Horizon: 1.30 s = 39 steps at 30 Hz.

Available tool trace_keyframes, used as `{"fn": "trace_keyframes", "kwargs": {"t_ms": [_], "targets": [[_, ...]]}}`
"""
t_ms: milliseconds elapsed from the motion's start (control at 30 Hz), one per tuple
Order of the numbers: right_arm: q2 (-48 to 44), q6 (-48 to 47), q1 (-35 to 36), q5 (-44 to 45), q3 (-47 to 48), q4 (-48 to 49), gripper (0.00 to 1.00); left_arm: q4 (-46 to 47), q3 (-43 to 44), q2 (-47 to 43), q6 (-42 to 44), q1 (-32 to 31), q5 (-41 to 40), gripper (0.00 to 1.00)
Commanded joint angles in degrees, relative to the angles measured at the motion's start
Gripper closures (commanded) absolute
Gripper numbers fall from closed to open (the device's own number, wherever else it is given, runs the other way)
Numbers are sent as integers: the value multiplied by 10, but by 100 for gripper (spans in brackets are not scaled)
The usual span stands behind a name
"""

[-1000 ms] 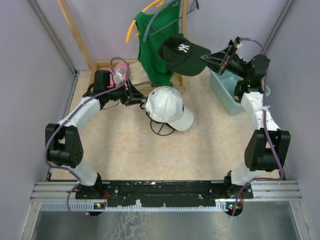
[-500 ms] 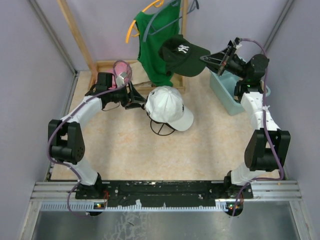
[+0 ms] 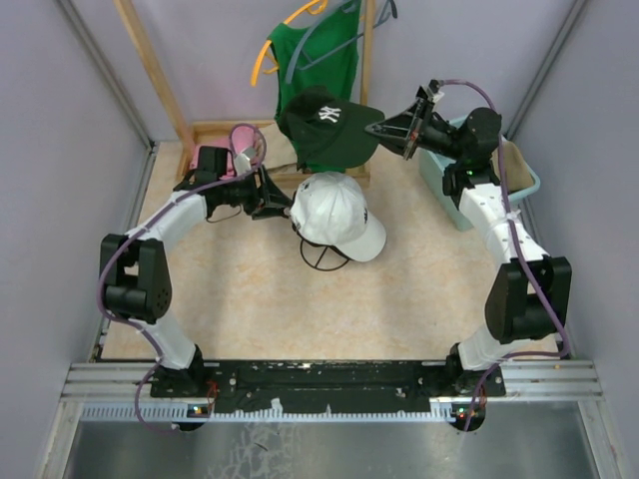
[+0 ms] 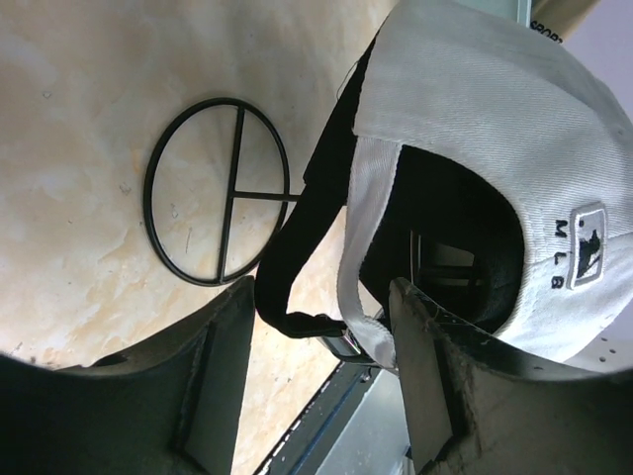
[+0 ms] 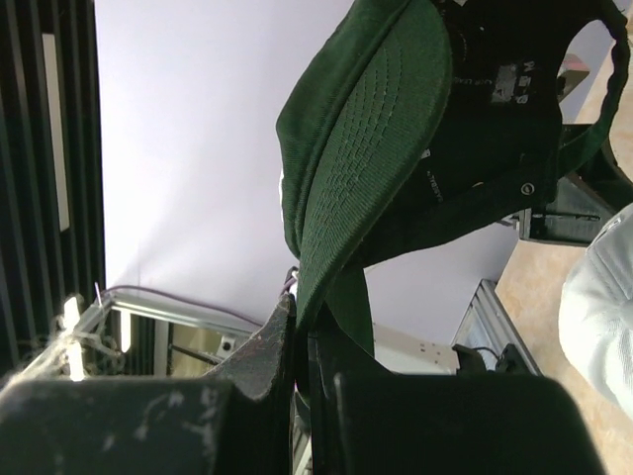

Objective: Stack the hats

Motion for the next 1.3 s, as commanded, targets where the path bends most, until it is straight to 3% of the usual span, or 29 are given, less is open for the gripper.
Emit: {"fn": "trace_keyframes", "kwargs": {"t_ms": [0,133,233,300,400,833,1133,1267], "targets": [[-12,-10,10,15,10,26,100,19,8,12,2,-3,9,41],[-11,-13,32,22,1,31,100,38,-8,20,-3,-6,12,50],[-11,-11,40,30,-18,50,100,53,-20,31,-6,-7,17,64],[-8,4,41,34,-36,83,100,58,-28,38,-3,-6,17,74],[2,49,50,39,-64,147,100,68,-43,44,-1,-7,16,82],[17,81,73,21,-172,228,100,89,-62,64,-3,-7,20,89],[-26,3,12,-12,-261,155,100,98,-75,68,-6,-6,22,92],[-48,-87,-14,-31,-262,36,100,117,-94,68,-13,-4,27,93]]}}
